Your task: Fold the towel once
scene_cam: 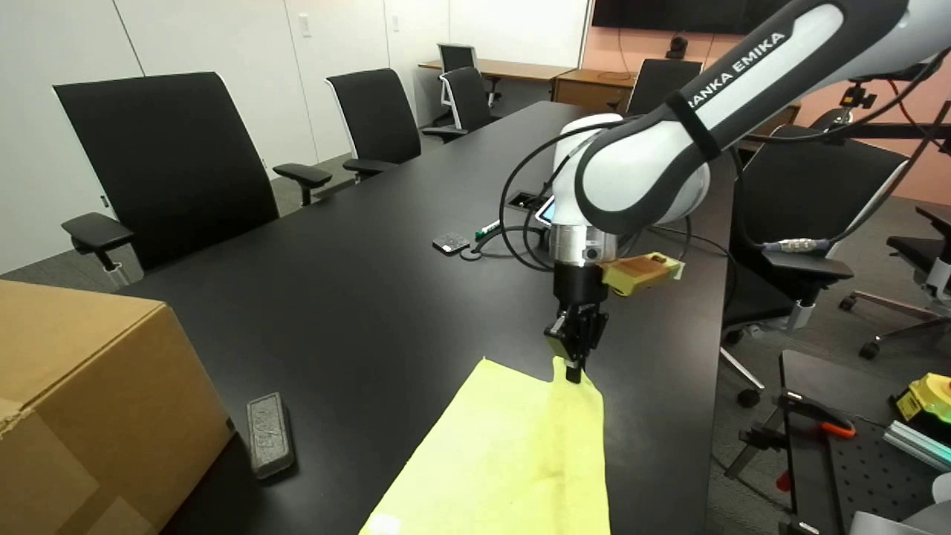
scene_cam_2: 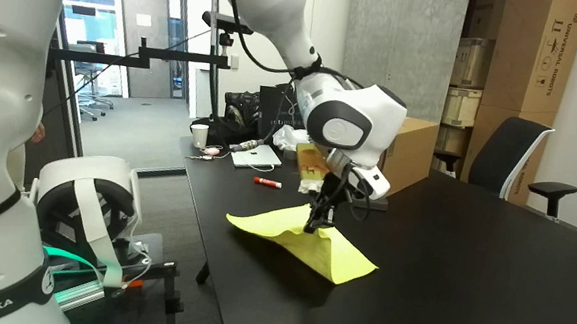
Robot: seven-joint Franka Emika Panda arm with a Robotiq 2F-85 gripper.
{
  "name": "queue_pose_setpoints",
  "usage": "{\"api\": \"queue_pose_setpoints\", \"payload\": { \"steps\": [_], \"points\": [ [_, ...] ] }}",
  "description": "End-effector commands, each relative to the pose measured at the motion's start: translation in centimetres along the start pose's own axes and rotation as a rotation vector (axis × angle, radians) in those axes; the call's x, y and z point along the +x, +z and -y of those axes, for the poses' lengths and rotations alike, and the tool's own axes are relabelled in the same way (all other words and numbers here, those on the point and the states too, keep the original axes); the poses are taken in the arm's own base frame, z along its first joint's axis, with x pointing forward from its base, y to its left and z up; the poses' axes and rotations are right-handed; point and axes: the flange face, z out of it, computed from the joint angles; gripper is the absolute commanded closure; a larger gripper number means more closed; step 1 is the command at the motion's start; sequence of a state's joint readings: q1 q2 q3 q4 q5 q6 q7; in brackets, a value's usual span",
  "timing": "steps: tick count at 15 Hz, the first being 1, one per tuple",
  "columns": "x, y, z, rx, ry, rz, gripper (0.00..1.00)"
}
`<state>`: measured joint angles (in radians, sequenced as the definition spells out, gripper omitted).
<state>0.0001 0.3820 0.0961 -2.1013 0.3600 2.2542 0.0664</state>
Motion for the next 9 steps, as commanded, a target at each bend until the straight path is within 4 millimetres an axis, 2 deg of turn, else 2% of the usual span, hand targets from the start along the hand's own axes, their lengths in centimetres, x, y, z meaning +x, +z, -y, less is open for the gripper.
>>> {"api": "queue_pose_setpoints", "payload": {
  "steps": [1,9],
  "points": [
    [4.6,0.2,1.8,-0.015,-0.009,0.028,0.95],
    [9.7,-0.3,6.7,-0.001,-0.01,-0.02,0.96]
  ]
}}
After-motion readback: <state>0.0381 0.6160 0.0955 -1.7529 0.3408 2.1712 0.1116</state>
